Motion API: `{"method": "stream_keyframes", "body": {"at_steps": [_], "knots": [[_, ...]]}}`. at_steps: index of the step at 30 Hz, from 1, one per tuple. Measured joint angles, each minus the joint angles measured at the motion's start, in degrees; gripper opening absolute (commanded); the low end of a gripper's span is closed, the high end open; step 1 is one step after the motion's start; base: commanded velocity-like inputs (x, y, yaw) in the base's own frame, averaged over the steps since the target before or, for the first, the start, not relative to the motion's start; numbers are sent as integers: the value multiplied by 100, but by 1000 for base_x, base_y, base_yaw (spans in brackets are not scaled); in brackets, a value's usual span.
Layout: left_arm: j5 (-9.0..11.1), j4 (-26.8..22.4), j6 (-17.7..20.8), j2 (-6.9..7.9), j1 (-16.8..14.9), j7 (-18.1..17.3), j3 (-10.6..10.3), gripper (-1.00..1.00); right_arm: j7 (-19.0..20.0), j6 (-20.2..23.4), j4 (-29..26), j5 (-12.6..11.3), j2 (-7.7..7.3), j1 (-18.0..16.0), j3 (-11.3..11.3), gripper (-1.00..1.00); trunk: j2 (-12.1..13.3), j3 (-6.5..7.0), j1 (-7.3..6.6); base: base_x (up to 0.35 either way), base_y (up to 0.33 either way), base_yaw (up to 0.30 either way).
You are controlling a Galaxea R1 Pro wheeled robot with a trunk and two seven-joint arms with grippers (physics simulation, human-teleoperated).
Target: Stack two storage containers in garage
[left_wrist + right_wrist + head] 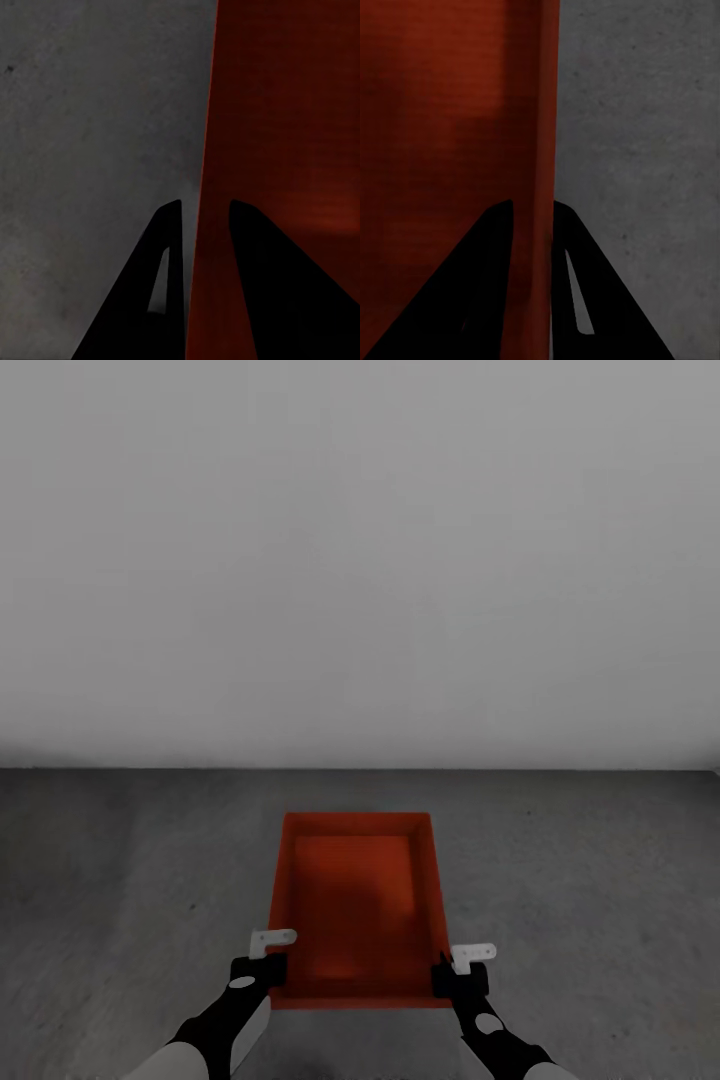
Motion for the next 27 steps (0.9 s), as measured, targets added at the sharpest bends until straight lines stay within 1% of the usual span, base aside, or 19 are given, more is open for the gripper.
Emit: {"method": "stream_keyframes", "body": {"at_steps": [27], "knots": [[7, 0, 0, -7, 0, 15, -8, -100, 10, 2, -3, 17, -6, -1, -16, -100, 0, -243, 0, 0, 0, 0]]}}
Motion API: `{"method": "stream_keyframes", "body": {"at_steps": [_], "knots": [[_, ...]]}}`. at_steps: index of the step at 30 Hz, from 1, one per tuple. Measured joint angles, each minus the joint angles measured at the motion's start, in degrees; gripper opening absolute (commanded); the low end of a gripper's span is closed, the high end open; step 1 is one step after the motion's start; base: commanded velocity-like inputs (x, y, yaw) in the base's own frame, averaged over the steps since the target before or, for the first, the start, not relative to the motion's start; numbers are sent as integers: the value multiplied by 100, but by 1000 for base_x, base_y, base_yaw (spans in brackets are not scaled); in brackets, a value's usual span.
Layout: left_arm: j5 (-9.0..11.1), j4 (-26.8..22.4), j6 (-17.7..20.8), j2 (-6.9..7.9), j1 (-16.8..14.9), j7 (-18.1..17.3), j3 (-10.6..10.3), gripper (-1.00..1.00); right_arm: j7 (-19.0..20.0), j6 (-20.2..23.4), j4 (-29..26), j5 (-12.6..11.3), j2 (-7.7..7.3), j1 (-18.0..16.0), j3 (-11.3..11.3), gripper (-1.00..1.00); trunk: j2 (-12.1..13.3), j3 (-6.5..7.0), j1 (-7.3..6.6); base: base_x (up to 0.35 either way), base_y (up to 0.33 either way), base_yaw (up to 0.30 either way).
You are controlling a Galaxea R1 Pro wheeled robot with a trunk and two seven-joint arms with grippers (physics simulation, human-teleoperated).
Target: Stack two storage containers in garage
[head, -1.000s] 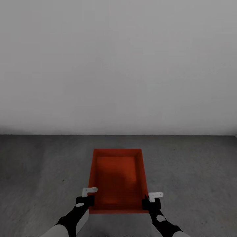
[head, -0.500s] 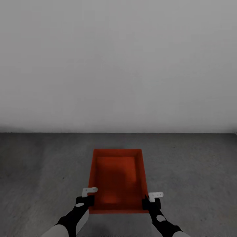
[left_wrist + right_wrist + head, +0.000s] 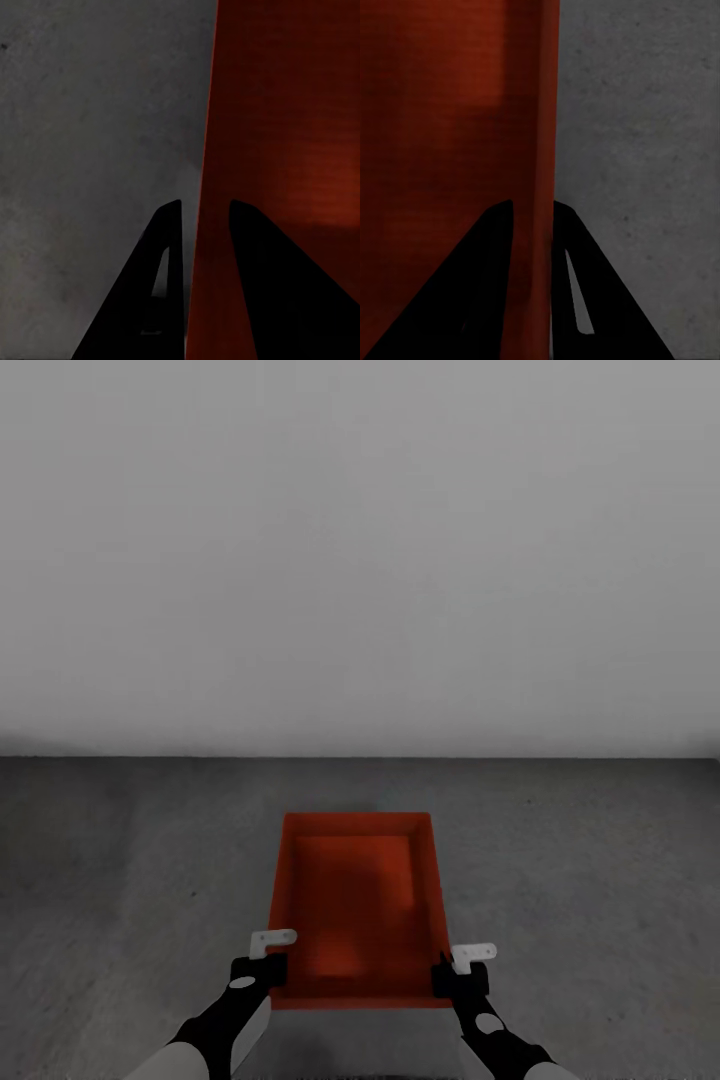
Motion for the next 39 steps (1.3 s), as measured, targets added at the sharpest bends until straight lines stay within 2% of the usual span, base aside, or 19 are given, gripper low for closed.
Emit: {"method": "stream_keyframes", "body": {"at_steps": [17, 39], "knots": [[27, 3, -6, -8, 1, 22, -21, -100, 10, 2, -2, 25, -8, -1, -17, -100, 0, -146, 0, 0, 0, 0], [31, 1, 1, -11, 0, 31, -29, -100, 15, 6, -4, 38, -13, -1, -22, -100, 0, -157, 0, 0, 0, 0]]}}
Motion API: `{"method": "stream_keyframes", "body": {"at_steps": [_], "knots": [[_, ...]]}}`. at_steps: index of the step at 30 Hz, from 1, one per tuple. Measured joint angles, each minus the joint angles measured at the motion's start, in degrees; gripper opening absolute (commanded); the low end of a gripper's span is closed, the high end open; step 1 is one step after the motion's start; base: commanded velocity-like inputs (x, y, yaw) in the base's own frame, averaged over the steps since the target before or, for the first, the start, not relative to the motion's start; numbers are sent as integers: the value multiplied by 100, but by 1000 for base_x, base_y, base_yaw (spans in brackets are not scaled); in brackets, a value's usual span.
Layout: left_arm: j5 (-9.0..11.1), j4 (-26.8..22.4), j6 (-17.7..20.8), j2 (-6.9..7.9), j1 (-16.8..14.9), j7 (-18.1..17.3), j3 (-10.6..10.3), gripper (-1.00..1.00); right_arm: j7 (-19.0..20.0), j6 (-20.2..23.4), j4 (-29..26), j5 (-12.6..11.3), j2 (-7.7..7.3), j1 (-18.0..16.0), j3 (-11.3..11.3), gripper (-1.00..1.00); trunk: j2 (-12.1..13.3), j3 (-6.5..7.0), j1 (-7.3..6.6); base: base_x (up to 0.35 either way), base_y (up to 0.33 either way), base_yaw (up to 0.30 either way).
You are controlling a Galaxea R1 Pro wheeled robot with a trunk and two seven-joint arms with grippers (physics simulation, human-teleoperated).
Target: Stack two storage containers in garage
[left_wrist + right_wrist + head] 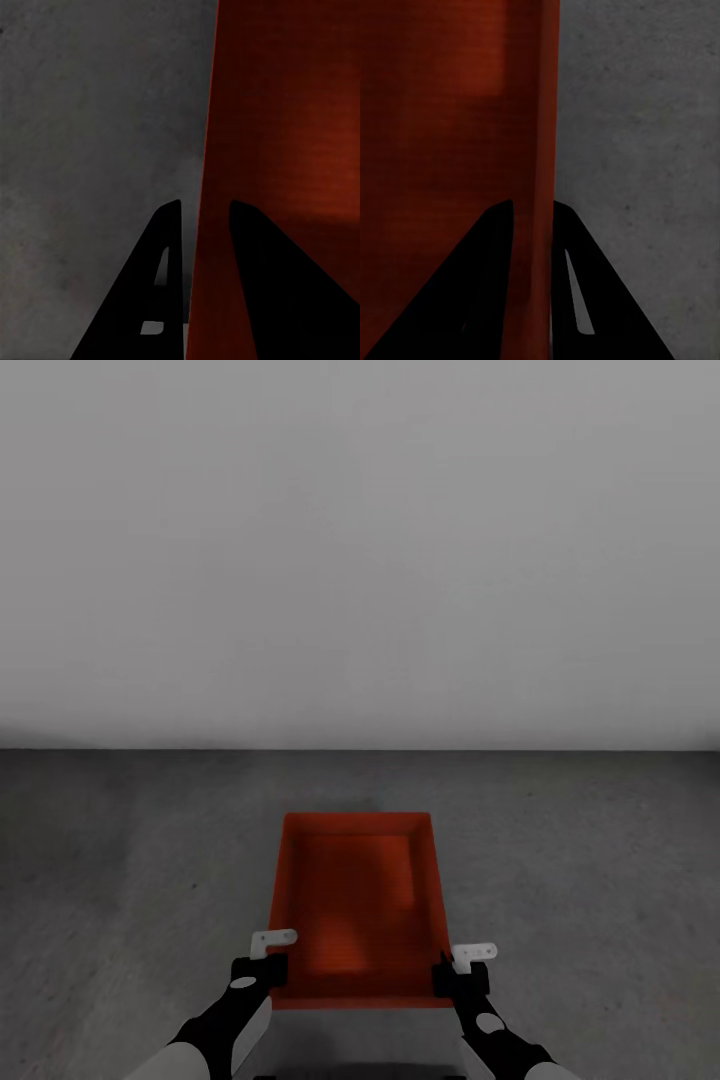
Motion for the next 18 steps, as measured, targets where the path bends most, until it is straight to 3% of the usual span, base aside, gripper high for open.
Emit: {"method": "stream_keyframes", "body": {"at_steps": [7, 18], "knots": [[-2, 0, -1, 0, 0, -1, 2, -100, -1, 1, 0, 4, 2, 0, -6, -100, 0, 0, 0, 12, 0, 0], [-4, 0, -2, -1, 0, -1, 3, -100, -1, -1, -1, 4, 1, 0, -6, -100, 0, 0, -1, 101, 0, 0]]}}
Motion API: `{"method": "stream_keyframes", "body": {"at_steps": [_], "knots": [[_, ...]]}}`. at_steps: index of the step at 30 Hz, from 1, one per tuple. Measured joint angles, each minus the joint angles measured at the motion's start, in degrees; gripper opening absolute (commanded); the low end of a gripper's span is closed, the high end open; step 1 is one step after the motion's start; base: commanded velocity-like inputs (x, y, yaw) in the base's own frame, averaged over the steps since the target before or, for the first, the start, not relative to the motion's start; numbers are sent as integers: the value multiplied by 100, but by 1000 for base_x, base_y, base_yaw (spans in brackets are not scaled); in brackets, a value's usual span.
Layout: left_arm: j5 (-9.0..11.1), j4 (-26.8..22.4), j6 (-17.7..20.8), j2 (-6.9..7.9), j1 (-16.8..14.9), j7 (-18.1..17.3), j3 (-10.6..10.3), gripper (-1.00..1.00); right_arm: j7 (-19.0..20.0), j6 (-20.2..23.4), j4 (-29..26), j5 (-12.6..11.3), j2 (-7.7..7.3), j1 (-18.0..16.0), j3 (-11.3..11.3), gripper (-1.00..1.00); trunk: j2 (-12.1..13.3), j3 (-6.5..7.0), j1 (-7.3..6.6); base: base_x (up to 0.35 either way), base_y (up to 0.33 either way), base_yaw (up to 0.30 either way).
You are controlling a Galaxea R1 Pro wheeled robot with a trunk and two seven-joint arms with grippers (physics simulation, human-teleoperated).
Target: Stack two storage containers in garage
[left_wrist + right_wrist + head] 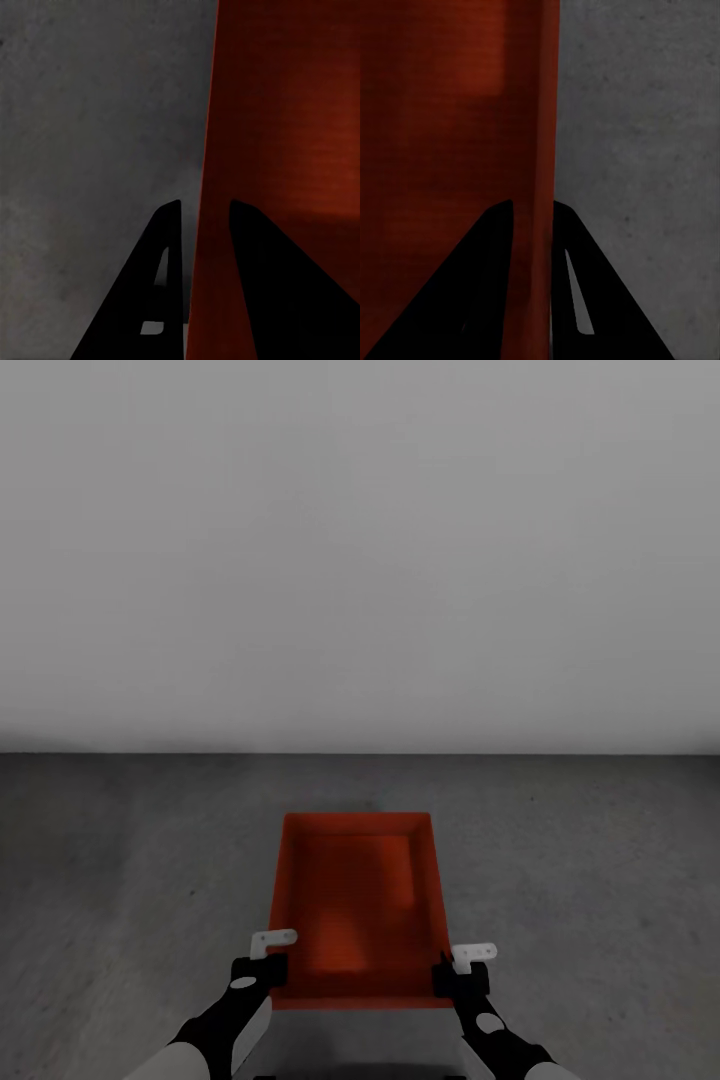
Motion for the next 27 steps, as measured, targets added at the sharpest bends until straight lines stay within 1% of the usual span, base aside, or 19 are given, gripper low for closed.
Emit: {"method": "stream_keyframes", "body": {"at_steps": [21, 27], "knots": [[9, 1, -6, 1, 0, 0, -4, -100, 0, 0, -3, 1, -1, 0, 5, -100, 0, 0, 1, 3, 0, 0], [10, 0, -6, 2, 0, 0, -5, -100, 1, 1, -4, -1, -2, 0, 10, -100, 0, -23, 1, 0, 0, 0]]}}
